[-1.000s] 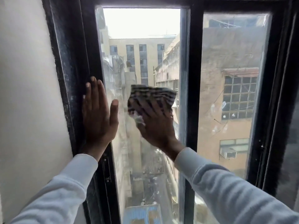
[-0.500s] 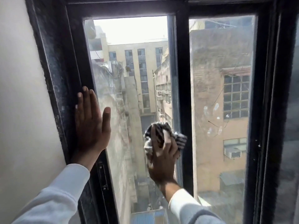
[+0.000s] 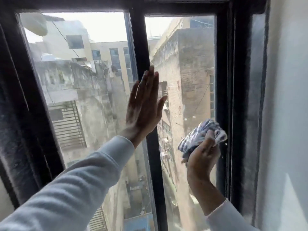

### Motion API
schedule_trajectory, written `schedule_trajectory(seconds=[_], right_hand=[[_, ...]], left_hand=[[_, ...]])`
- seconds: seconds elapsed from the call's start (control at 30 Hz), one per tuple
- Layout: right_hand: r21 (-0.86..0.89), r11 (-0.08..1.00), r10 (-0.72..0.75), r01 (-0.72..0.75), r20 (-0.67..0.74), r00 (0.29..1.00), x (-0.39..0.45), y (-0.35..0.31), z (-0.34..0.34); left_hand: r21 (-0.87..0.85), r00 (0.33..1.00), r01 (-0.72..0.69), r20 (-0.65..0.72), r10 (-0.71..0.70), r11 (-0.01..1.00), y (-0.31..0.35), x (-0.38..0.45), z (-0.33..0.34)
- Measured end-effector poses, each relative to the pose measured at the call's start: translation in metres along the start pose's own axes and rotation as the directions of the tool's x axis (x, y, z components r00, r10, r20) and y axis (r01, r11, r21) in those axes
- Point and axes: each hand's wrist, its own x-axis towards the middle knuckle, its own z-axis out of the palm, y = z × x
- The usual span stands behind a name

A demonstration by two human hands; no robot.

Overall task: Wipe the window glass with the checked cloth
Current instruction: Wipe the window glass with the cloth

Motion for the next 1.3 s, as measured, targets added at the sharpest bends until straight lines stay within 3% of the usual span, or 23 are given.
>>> schedule_trajectory(seconds=[0.1, 0.2, 0.33, 0.37, 0.4, 0.43, 0.53, 0.57, 0.6, 0.67, 0.73, 0.77, 0.8, 0.9, 0.93, 0.97, 1.07, 1.1, 1.13, 1.17, 1.23, 1.27, 1.3], right_hand=[[-0.246, 0.904, -0.285, 0.351, 0.265, 0.921, 0.050, 0.020, 0.012], [-0.408, 0.635, -0.290, 0.655, 0.660, 0.693, 0.065, 0.071, 0.008], [-0.183, 0.198, -0.398, 0.963, 0.883, 0.249, 0.087, 0.087, 0.039], [-0.128, 0.099, -0.448, 0.987, 0.880, 0.160, 0.102, 0.079, 0.055], [-0.141, 0.057, -0.496, 0.988, 0.855, 0.150, 0.117, 0.072, 0.068], [-0.221, 0.095, -0.533, 0.971, 0.812, 0.237, 0.130, 0.069, 0.074], [-0.516, 0.432, -0.433, 0.740, 0.601, 0.671, 0.103, 0.089, 0.033], [-0.518, 0.462, -0.361, 0.720, 0.632, 0.686, 0.075, 0.104, 0.008], [-0.470, 0.412, -0.311, 0.781, 0.733, 0.605, 0.045, 0.117, -0.014], [-0.247, 0.291, -0.315, 0.924, 0.888, 0.336, 0.027, 0.128, -0.021], [-0.111, 0.181, -0.377, 0.977, 0.910, 0.173, 0.063, 0.104, 0.016], [-0.133, 0.149, -0.404, 0.980, 0.896, 0.183, 0.086, 0.091, 0.033], [-0.216, 0.176, -0.433, 0.960, 0.859, 0.273, 0.109, 0.083, 0.044], [-0.568, 0.442, -0.354, 0.694, 0.600, 0.717, 0.104, 0.087, 0.021], [-0.599, 0.465, -0.308, 0.651, 0.580, 0.754, 0.080, 0.097, 0.008], [-0.587, 0.407, -0.284, 0.699, 0.646, 0.708, 0.054, 0.107, -0.002], [-0.262, 0.299, -0.316, 0.918, 0.880, 0.354, 0.052, 0.099, 0.013], [-0.189, 0.260, -0.363, 0.947, 0.889, 0.278, 0.075, 0.083, 0.032], [-0.193, 0.238, -0.396, 0.952, 0.876, 0.276, 0.099, 0.068, 0.048], [-0.268, 0.276, -0.430, 0.923, 0.824, 0.368, 0.125, 0.058, 0.058], [-0.511, 0.466, -0.399, 0.722, 0.608, 0.687, 0.141, 0.053, 0.045], [-0.594, 0.481, -0.377, 0.645, 0.523, 0.764, 0.129, 0.062, 0.026], [-0.634, 0.429, -0.336, 0.643, 0.549, 0.766, 0.105, 0.075, 0.004]], left_hand=[[0.079, 0.997, 0.065, -0.036, -0.063, 0.995, 0.008, 0.006, 0.021], [0.127, 0.994, 0.078, -0.092, -0.067, 0.989, 0.008, 0.005, 0.033], [0.145, 0.987, 0.101, -0.141, -0.081, 0.984, 0.007, 0.005, 0.042], [0.149, 0.986, 0.102, -0.147, -0.080, 0.984, 0.006, 0.004, 0.044], [0.159, 0.984, 0.103, -0.158, -0.078, 0.982, 0.004, 0.004, 0.046], [0.170, 0.982, 0.109, -0.170, -0.080, 0.979, 0.002, 0.004, 0.047], [0.167, 0.977, 0.121, -0.195, -0.087, 0.979, 0.003, 0.006, 0.048], [0.154, 0.978, 0.114, -0.193, -0.083, 0.981, 0.004, 0.006, 0.048], [0.146, 0.979, 0.109, -0.188, -0.080, 0.983, 0.004, 0.006, 0.049], [0.152, 0.979, 0.113, -0.186, -0.083, 0.982, 0.003, 0.005, 0.048], [0.162, 0.980, 0.107, -0.186, -0.076, 0.981, 0.002, 0.005, 0.048], [0.169, 0.980, 0.105, -0.185, -0.073, 0.980, 0.001, 0.005, 0.048], [0.170, 0.981, 0.105, -0.180, -0.074, 0.980, 0.000, 0.005, 0.047], [0.140, 0.984, 0.112, -0.151, -0.090, 0.984, 0.003, 0.005, 0.040], [0.142, 0.985, 0.117, -0.140, -0.097, 0.983, 0.005, 0.005, 0.038], [0.145, 0.986, 0.122, -0.129, -0.104, 0.982, 0.007, 0.005, 0.037], [0.162, 0.986, 0.124, -0.130, -0.103, 0.979, 0.010, 0.004, 0.035], [0.181, 0.985, 0.127, -0.136, -0.103, 0.975, 0.010, 0.003, 0.035], [0.204, 0.984, 0.135, -0.138, -0.108, 0.970, 0.010, 0.003, 0.034], [0.219, 0.985, 0.145, -0.127, -0.119, 0.965, 0.010, 0.003, 0.032], [0.208, 0.986, 0.156, -0.087, -0.141, 0.966, 0.012, 0.003, 0.027], [0.198, 0.986, 0.164, -0.077, -0.151, 0.966, 0.014, 0.002, 0.024], [0.190, 0.985, 0.170, -0.068, -0.159, 0.967, 0.015, 0.002, 0.021]])
